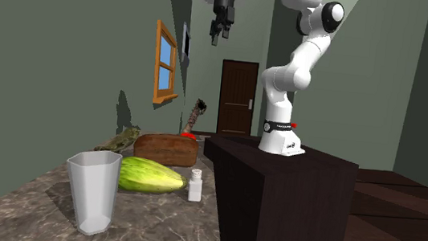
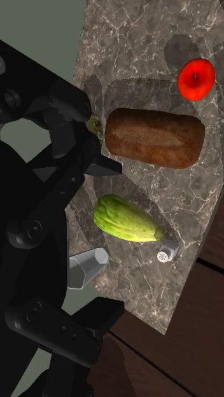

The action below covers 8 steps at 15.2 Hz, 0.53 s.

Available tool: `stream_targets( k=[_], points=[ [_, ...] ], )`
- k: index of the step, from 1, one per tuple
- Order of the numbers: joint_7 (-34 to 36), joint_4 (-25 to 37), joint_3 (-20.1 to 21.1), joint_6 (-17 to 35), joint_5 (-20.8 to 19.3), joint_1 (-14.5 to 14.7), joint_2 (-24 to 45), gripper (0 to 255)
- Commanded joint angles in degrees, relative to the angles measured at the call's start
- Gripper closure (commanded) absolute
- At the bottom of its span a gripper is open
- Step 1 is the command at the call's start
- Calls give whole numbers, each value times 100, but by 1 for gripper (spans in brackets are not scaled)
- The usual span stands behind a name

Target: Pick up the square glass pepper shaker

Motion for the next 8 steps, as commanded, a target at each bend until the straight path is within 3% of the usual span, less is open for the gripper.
stream_targets(
  k=[1,8],
  points=[
    [0,0,0,0,0,0,0,0],
    [317,-913,529,1312,128,178,382,0]
  ],
)
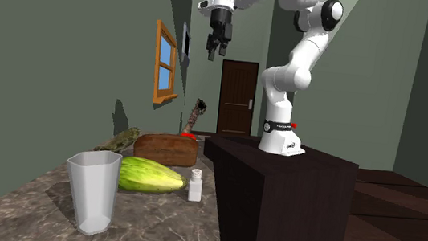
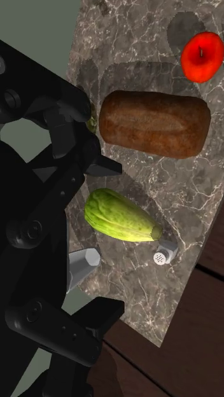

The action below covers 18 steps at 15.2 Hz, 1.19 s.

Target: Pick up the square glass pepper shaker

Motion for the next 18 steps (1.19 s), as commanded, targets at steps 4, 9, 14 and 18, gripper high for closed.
stream_targets(
  k=[4,9,14,18],
  points=[
    [269,-523,408,1033,94,147,494,0],
    [556,-801,800,2072,112,253,1264,0],
    [946,-865,1199,3111,-38,278,2265,0],
    [1428,-759,1508,3889,-424,216,3199,0]
  ],
)
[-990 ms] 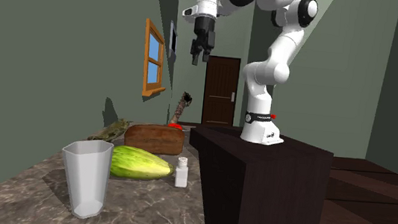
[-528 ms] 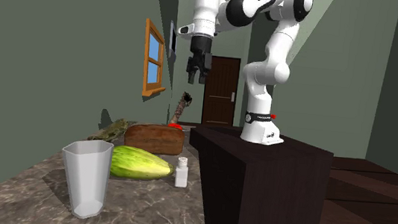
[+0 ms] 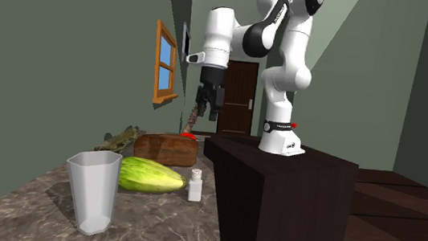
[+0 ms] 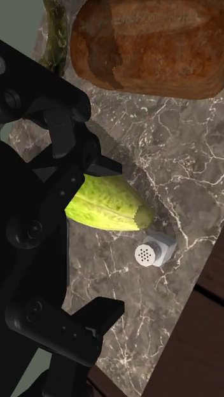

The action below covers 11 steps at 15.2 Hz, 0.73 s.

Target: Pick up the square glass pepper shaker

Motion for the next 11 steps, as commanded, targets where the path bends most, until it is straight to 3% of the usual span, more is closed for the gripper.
stream_targets(
  k=[1,6,9,11],
  points=[
    [318,76,159,438,-279,-39,540,0],
    [1412,467,242,1173,-1480,-17,1835,0],
    [2125,822,-33,1465,-2281,279,2606,0],
    [2298,913,-169,1578,-2475,407,2832,0]
  ],
)
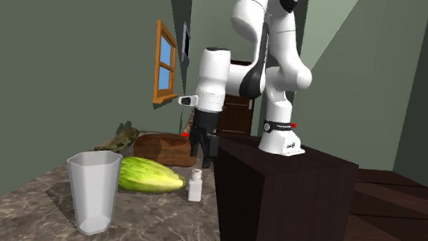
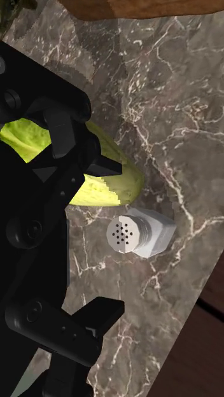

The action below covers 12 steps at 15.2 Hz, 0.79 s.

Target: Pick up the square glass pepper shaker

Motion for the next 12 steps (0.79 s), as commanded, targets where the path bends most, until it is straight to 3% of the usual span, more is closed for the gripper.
stream_targets(
  k=[1,8,9,12],
  points=[
    [162,63,-129,143,-210,90,220,0],
    [479,188,-443,496,-589,327,702,0],
    [493,185,-442,497,-591,338,700,255],
    [501,187,-447,502,-597,345,708,255]
  ],
)
